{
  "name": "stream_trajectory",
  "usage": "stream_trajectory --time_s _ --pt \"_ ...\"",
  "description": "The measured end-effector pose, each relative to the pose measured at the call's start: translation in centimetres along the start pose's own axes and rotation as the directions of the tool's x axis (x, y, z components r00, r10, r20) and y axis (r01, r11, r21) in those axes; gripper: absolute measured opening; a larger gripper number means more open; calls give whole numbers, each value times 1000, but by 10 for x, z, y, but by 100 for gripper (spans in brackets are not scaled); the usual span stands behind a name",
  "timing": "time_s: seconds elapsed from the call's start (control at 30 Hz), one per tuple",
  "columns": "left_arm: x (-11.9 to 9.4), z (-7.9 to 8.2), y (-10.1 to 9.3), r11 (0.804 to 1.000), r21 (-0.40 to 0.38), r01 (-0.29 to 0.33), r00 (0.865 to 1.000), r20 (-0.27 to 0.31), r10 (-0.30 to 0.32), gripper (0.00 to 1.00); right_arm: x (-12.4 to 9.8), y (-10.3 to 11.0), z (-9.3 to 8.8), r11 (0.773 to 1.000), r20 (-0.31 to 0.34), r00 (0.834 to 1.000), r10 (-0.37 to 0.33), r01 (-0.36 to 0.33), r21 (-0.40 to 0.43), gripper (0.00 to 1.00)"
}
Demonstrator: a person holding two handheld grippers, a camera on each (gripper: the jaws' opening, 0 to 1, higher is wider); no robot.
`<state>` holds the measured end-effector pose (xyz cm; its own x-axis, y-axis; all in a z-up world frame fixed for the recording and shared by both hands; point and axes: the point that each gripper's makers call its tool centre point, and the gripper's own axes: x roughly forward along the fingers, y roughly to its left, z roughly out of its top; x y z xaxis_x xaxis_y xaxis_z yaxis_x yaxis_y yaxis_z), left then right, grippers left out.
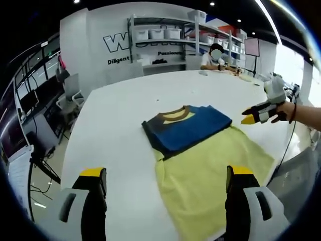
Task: Fold the garment on the visible template until the final outline fits inside the template.
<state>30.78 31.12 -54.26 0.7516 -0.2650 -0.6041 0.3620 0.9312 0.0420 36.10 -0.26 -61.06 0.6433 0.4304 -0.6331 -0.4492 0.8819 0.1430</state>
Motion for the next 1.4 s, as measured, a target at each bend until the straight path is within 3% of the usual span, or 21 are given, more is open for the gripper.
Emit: stream_trajectory --time_s 0.2,0.57,0.7,0.8,1.03,1.17,1.33,1.4 --pt "-3 -10 -1 1000 3 4 1000 -18 -4 97 -11 22 -15 997 -43 997 64 -66 -41 57" --pt "-10 -28 3 1000 -2 -20 999 -30 20 94 -26 26 -35 998 -54 997 59 -61 -30 57" --pt "-13 -44 -2 1000 -9 -3 997 -76 2 91 -31 30 -50 996 -99 993 67 -72 -48 57" --pt "-16 -62 -7 999 -43 18 989 -145 -24 86 -38 38 -66 991 -151 984 99 -112 -74 56" --pt "-23 -89 -7 1000 -15 1 980 -201 -4 79 -53 43 -98 984 -226 968 110 -138 -110 58" --pt "-28 -93 -9 1000 0 5 979 -206 -5 74 -59 45 -112 982 -251 962 111 -145 -122 58" --pt "-28 -113 -8 1000 0 -20 961 -277 20 75 -66 46 -127 983 -282 954 102 -140 -117 57" --pt "-30 -120 -10 1000 1 -17 951 -310 16 69 -68 47 -131 983 -286 953 101 -139 -118 56"
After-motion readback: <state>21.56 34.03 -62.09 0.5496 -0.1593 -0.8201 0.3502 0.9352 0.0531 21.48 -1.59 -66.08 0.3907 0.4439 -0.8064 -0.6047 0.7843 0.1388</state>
